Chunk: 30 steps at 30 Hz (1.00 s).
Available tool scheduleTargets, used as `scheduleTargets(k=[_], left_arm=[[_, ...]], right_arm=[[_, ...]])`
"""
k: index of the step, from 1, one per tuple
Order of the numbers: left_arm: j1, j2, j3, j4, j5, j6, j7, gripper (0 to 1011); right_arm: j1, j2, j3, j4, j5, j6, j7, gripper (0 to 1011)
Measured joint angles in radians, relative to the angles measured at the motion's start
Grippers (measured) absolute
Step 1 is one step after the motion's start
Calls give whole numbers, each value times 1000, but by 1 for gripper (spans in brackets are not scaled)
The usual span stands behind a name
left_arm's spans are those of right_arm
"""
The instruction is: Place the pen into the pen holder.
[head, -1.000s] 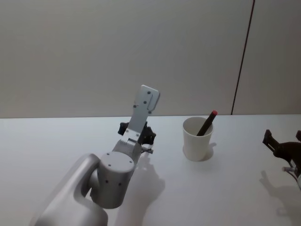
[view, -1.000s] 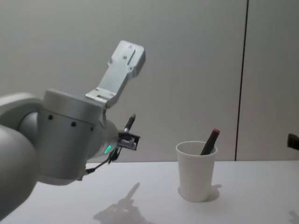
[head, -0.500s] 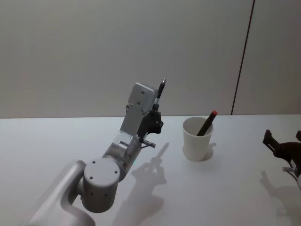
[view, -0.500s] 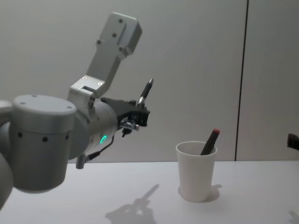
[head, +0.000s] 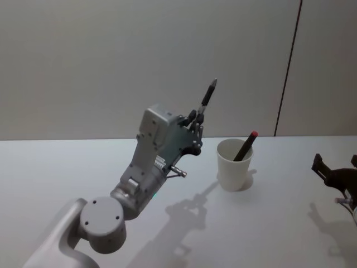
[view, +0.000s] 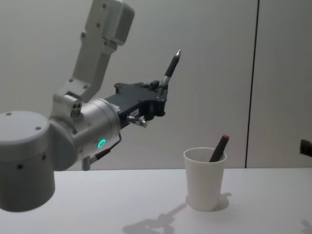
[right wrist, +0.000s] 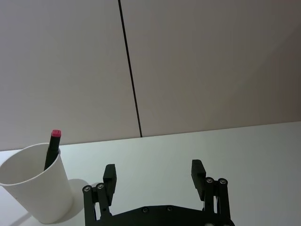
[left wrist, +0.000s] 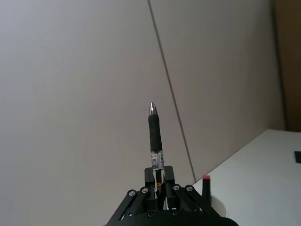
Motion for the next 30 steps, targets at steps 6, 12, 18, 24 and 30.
scheduleTargets(k=[6, 12, 18, 24, 30], left_arm=[[-3, 8, -8, 26, -38, -97, -91, 129], [-12, 15, -16, 61, -94, -196, -206, 129], [-24, 20, -22, 95, -148, -266, -324, 129], [-42, 24, -30, 143, -224, -335, -481, 129], [-59, 26, -36, 183, -283, -374, -607, 129]], right_arm=[[0, 0, 0, 0, 0, 0, 0, 1002], [0, 0, 0, 0, 0, 0, 0, 1001], [0, 0, 0, 0, 0, 0, 0, 1001], [0, 0, 0, 0, 0, 0, 0, 1001], [0, 0, 0, 0, 0, 0, 0, 1002]])
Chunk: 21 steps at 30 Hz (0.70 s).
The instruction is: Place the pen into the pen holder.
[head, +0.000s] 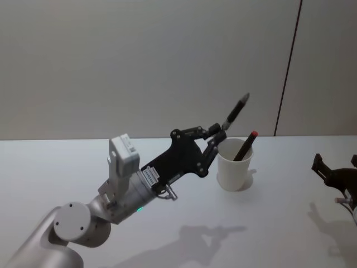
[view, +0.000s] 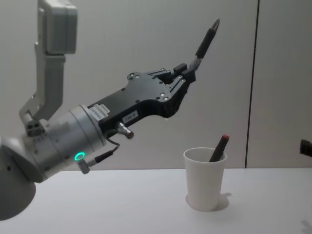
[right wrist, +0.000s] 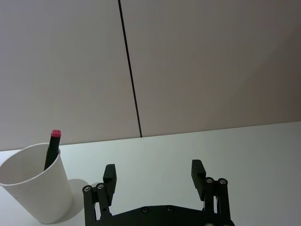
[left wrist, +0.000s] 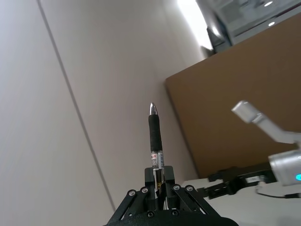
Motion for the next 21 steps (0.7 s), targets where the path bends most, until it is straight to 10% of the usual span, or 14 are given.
scheduleTargets(k=[21], left_arm=[[-87, -2, -17, 180, -218, -78, -499, 129]], right_arm=[[-6, 4, 1, -10, 5, -9, 30, 1001]])
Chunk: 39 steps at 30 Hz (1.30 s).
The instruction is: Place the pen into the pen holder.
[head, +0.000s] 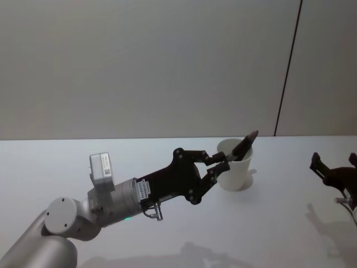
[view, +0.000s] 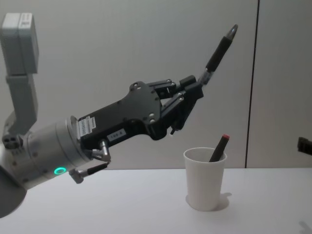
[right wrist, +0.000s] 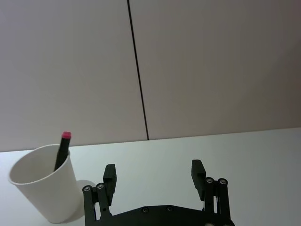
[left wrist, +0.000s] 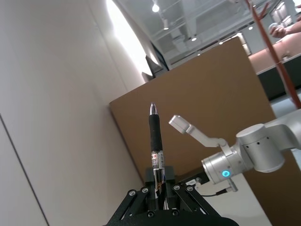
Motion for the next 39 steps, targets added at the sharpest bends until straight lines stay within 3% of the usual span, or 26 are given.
scheduleTargets(k=[4, 14, 21, 25, 27, 39], left_arm=[[-11, -1, -2, 21, -24, -8, -55, 129], [-23, -1, -4, 47, -52, -16, -122, 129], [-27, -2, -4, 56, -62, -19, -146, 129], [-29, -2, -5, 59, -65, -20, -154, 129], [-29, -2, -5, 60, -67, -20, -157, 129], [-32, -2, -5, 66, -72, -22, -170, 129]], right_arm=[[-8, 5, 2, -16, 9, -11, 39, 1002], [-33, 22, 9, -62, 47, -38, 158, 1002], [-51, 37, 15, -94, 81, -55, 252, 1002], [-66, 53, 22, -118, 114, -71, 342, 1001], [-68, 55, 23, -121, 118, -72, 349, 1001], [-95, 97, 37, -158, 197, -102, 560, 1002]])
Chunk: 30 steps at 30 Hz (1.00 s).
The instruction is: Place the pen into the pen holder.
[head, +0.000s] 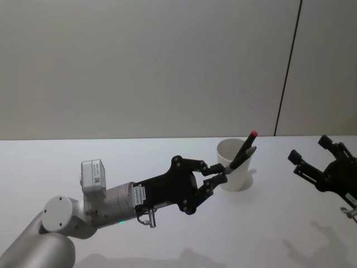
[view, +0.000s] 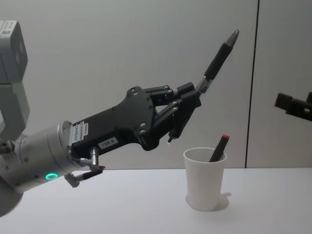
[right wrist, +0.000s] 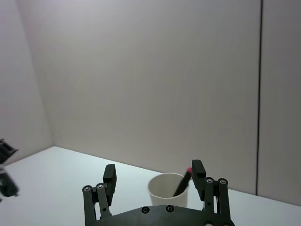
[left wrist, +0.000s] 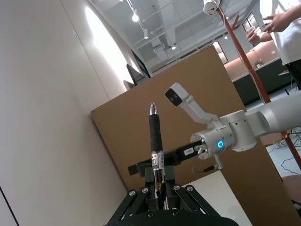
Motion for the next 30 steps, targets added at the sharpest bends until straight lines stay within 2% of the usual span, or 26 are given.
scheduleTargets(k=[7, 13, 16, 17, 19, 20, 23, 27, 30], left_arm=[[-1, 0, 0, 1, -1, -1, -4, 129], [-1, 0, 0, 2, -2, -1, -5, 129], [-1, 0, 0, 2, -2, -1, -6, 129], [-1, 0, 0, 2, -2, -1, -6, 129], [-1, 0, 0, 2, -2, -1, -6, 129], [-1, 0, 0, 2, -3, -1, -6, 129], [-1, 0, 0, 3, -3, -1, -7, 129], [-1, 0, 0, 3, -3, -1, -7, 129], [-1, 0, 0, 3, -3, -1, -7, 129]], right_arm=[[-9, 26, 4, -11, 47, -20, 139, 1002], [-11, 43, 5, -14, 75, -31, 226, 1001], [-11, 54, 2, -14, 92, -40, 291, 1001], [-11, 54, 2, -14, 92, -40, 291, 1002], [-8, 61, -2, -13, 105, -47, 343, 1001], [-8, 61, -2, -13, 105, -47, 343, 1002], [-3, 68, -9, -10, 118, -55, 401, 1001], [3, 71, -20, -9, 128, -61, 444, 1001], [6, 71, -26, -9, 133, -63, 461, 1001]])
